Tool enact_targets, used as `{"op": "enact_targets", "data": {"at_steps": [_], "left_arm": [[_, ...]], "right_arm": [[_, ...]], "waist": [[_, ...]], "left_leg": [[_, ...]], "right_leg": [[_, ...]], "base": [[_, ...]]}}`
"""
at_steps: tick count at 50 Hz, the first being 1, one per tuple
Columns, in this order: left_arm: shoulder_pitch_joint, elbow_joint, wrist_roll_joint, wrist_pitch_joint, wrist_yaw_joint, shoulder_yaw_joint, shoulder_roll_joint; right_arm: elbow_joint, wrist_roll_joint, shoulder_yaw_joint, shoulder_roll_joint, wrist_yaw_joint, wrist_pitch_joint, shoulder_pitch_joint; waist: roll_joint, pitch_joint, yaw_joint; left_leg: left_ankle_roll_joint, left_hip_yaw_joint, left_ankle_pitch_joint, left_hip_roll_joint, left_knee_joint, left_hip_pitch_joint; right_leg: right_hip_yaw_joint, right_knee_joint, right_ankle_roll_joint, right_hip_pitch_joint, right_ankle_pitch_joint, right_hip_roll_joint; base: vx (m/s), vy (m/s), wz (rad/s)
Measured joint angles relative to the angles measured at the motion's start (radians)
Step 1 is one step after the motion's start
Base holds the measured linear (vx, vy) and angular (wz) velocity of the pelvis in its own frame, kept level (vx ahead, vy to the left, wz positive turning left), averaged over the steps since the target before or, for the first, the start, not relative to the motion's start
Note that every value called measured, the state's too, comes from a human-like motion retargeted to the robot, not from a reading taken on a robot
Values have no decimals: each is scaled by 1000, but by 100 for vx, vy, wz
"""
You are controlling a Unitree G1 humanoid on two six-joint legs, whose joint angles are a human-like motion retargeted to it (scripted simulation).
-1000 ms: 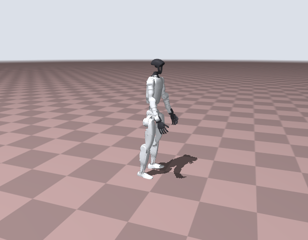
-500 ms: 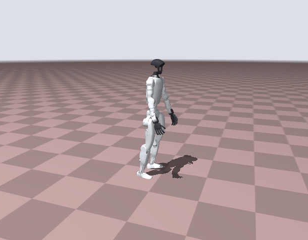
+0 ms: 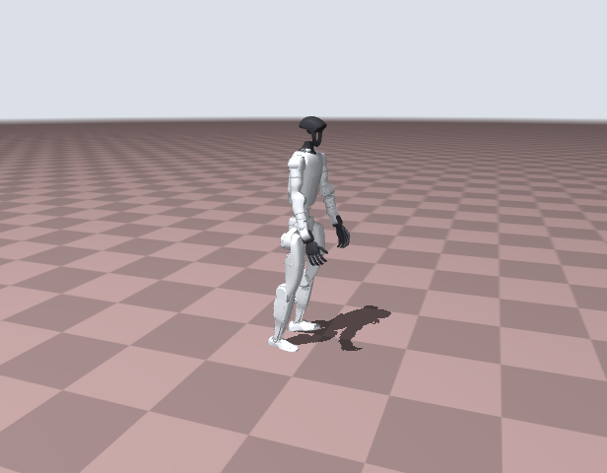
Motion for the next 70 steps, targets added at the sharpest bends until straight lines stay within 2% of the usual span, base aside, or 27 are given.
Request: {"op": "enact_targets", "data": {"at_steps": [3,5,8,14,17,20,22,23,24,25,27,28,31,32,33,36,38,40,42,45,49,55,57,60,65,68,70], "left_arm": [[-10,-12,-53,7,-2,4,5],[7,-19,0,-3,1,-4,6],[26,-37,11,-5,2,7,12],[64,-48,-9,2,-21,57,28],[87,-31,41,12,-44,86,36],[105,-4,140,67,-84,118,42],[123,2,123,74,-118,131,46],[136,5,109,77,-121,130,45],[150,8,113,80,-128,132,46],[166,11,125,83,-136,136,47],[192,18,118,89,-134,137,50],[194,23,116,100,-136,137,51],[227,31,46,93,-95,130,51],[242,34,26,84,-78,129,49],[259,41,24,72,-63,134,47],[298,46,-38,40,-36,144,37],[330,45,-52,25,-37,150,33],[343,36,-106,14,-39,160,33],[377,24,-91,6,-40,157,37],[393,4,-121,-2,-33,160,50],[331,24,-150,-9,-36,128,80],[166,70,-65,20,-60,-39,104],[84,75,-12,41,-44,-81,108],[-48,63,55,69,-12,-110,110],[-246,-17,47,66,34,-109,107],[-336,-86,12,50,56,-125,107],[-383,-134,-14,42,71,-144,108]], "right_arm": [[-2,-70,-24,-2,-3,15,-11],[-11,-2,1,0,-1,-3,0],[-4,0,4,-4,1,-4,2],[85,-59,-33,-17,7,25,-30],[149,-46,-30,-23,21,40,-55],[207,-35,-5,-26,42,81,-91],[217,-84,-5,-25,62,102,-111],[218,-82,-6,-26,40,105,-121],[213,-88,-3,-25,43,107,-128],[205,-96,2,-22,59,110,-134],[178,-90,6,-20,60,107,-155],[164,-98,3,-21,78,113,-177],[106,-78,5,-18,47,90,-221],[85,-64,9,-16,27,75,-231],[63,-42,19,-12,4,58,-237],[5,-29,38,-7,-31,21,-262],[-27,-14,62,-2,-48,5,-263],[-51,-49,61,0,-55,5,-270],[-71,-37,79,8,-62,-4,-248],[-90,-54,75,17,-71,-4,-217],[-97,-44,39,33,-71,-11,-168],[-76,-27,-3,39,-22,13,-49],[-59,-35,-13,35,-15,31,-17],[-28,-51,-25,23,-8,48,21],[28,-58,-41,-1,-2,50,74],[57,-49,-54,-13,2,55,103],[73,-45,-64,-20,7,65,120]], "waist": [[2,-1,5],[-1,0,-4],[-1,-8,-6],[0,-10,18],[-13,9,44],[-38,36,63],[-50,62,109],[-39,72,109],[-42,82,127],[-53,91,153],[-66,112,181],[-82,119,199],[-79,148,227],[-67,156,232],[-50,167,234],[-14,176,241],[-1,175,247],[-9,171,251],[-14,152,259],[-25,125,259],[-26,106,235],[-15,52,185],[-15,45,163],[-9,48,117],[14,64,2],[19,78,-65],[16,89,-103]], "left_leg": [[28,-17,30,-6,-69,21],[2,-1,-7,0,0,6],[4,3,-19,3,16,3],[36,6,-40,7,42,11],[62,19,-75,15,164,-19],[65,24,-107,33,419,-123],[112,24,-106,42,515,-164],[83,25,-126,83,678,-240],[89,32,-138,89,722,-268],[114,43,-146,78,705,-272],[125,72,-153,64,652,-287],[150,87,-131,27,525,-273],[166,129,-23,-3,249,-239],[157,140,20,3,179,-232],[123,154,47,25,156,-238],[90,133,181,43,-44,-231],[35,132,193,66,-73,-245],[34,121,208,64,-93,-255],[1,151,218,69,-89,-237],[6,166,249,61,-93,-201],[11,146,217,60,-93,-136],[39,91,135,60,-93,-54],[41,76,112,52,-91,-32],[37,44,72,43,-70,1],[28,-35,21,38,-42,62],[23,-77,-2,30,-34,103],[20,-102,-17,17,-29,131]], "right_leg": [[13,-48,-6,12,16,9],[0,0,1,6,-9,1],[4,6,-1,6,-19,0],[20,17,-17,16,-37,2],[24,51,-21,26,-56,-13],[14,53,-27,53,-67,-44],[35,50,-36,69,-64,-48],[16,54,-45,83,-74,-41],[19,58,-47,87,-76,-45],[32,63,-47,88,-74,-55],[33,66,-44,98,-71,-73],[44,56,-37,91,-59,-91],[47,61,-31,105,-48,-92],[46,69,-32,115,-48,-82],[40,87,-35,128,-55,-67],[44,75,-32,165,-49,-32],[46,83,-27,183,-51,-22],[51,60,-23,201,-39,-30],[59,77,-24,210,-29,-34],[74,85,-34,232,15,-41],[73,242,-43,210,116,-26],[31,803,-65,-59,290,-20],[5,939,-92,-157,276,-38],[-45,1026,-143,-265,169,-63],[-124,855,-163,-343,15,-49],[-151,616,-141,-349,21,-24],[-160,411,-122,-335,79,-11]], "base": [[6,-4,-3],[8,-3,5],[10,-4,-4],[11,-5,-13],[12,-7,-7],[13,-7,16],[15,-9,-5],[17,-4,17],[18,-3,2],[19,-2,-23],[19,3,-13],[19,7,-8],[23,8,-5],[27,8,-7],[29,9,-9],[32,12,-15],[36,14,-22],[41,17,-17],[46,19,-24],[52,24,-9],[55,27,18],[49,25,28],[44,20,35],[43,18,56],[43,12,83],[44,5,80],[46,1,68]]}}
